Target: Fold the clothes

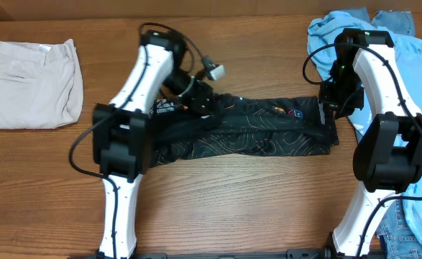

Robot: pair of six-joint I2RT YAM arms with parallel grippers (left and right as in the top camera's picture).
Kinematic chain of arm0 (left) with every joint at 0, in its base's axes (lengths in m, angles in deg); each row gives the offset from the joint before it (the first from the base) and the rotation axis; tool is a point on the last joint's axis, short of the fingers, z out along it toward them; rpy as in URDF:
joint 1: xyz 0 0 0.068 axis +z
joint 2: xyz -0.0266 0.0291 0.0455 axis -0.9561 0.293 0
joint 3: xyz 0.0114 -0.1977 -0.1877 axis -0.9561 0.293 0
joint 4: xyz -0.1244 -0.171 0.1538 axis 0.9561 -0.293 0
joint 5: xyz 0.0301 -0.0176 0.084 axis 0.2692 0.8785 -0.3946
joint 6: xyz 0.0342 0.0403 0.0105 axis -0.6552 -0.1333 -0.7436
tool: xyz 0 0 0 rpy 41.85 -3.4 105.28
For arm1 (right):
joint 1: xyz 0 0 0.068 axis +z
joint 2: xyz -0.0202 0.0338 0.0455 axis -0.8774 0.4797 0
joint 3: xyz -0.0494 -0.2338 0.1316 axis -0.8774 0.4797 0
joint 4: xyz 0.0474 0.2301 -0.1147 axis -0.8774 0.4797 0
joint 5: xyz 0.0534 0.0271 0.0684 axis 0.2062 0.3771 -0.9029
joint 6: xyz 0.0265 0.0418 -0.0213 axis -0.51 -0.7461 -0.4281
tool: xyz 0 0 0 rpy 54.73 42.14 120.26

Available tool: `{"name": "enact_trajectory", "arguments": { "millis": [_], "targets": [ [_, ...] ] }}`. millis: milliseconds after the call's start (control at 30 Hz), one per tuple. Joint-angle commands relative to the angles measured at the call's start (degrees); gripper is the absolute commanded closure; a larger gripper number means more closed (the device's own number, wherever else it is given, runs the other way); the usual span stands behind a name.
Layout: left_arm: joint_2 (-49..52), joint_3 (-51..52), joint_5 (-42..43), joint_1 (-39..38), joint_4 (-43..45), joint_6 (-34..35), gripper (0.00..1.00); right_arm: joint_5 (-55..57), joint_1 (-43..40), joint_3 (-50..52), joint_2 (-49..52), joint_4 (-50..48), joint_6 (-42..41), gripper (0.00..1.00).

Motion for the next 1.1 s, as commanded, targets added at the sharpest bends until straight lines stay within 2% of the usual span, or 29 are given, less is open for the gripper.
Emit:
{"name": "enact_trajectory", "arguments": {
  "millis": [0, 33, 100, 200, 300, 467, 567, 700, 800, 1067],
  "targets": [
    [-2.1, -0.8, -11.3, -3.1, 1.3, 7.8, 0.91, -0.5, -0.2, 0.1, -0.5, 0.0, -0.3, 0.74],
    [-2.1, -0.8, -13.6, -3.8, 1.2, 8.3, 0.85, -0.5, -0.2, 0.1, -0.5, 0.0, -0.3, 0.74],
    [-2.1, -0.8, -17.6, -4.7, 0.9, 10.1, 0.65, -0.5, -0.2, 0.1, -0.5, 0.1, -0.3, 0.74],
    [-2.1, -0.8, -21.1, -5.1, 0.9, 12.9, 0.58, -1.0, -0.2, 0.1, -0.5, 0.2, -0.3, 0.74],
    [-2.1, -0.8, -21.1, -5.1, 0.9, 14.0, 0.59, -1.2, -0.2, 0.1, -0.5, 0.2, -1.5, 0.75],
    [-2.9, -0.8, -23.0, -3.9, 0.9, 17.0, 0.66, -1.8, -2.4, 0.1, -0.7, 0.6, -4.3, 0.74],
    [-5.2, -0.8, -26.3, -2.5, 1.7, 21.0, 0.69, -4.5, -5.2, 0.1, -1.4, 1.2, -4.3, 0.68],
    [-11.6, -0.8, -32.5, 0.3, 3.5, 25.4, 0.68, -10.8, -10.1, 0.1, -2.7, 1.5, -2.2, 0.6],
    [-18.0, -0.8, -39.6, 3.3, 3.4, 30.3, 0.63, -14.8, -13.2, 0.1, -4.3, 3.2, 0.5, 0.54],
    [-30.3, -0.8, -41.2, 14.4, -1.7, 34.2, 0.56, -21.1, -15.6, 4.5, -12.5, 3.8, 4.8, 0.51]
  ]
}}
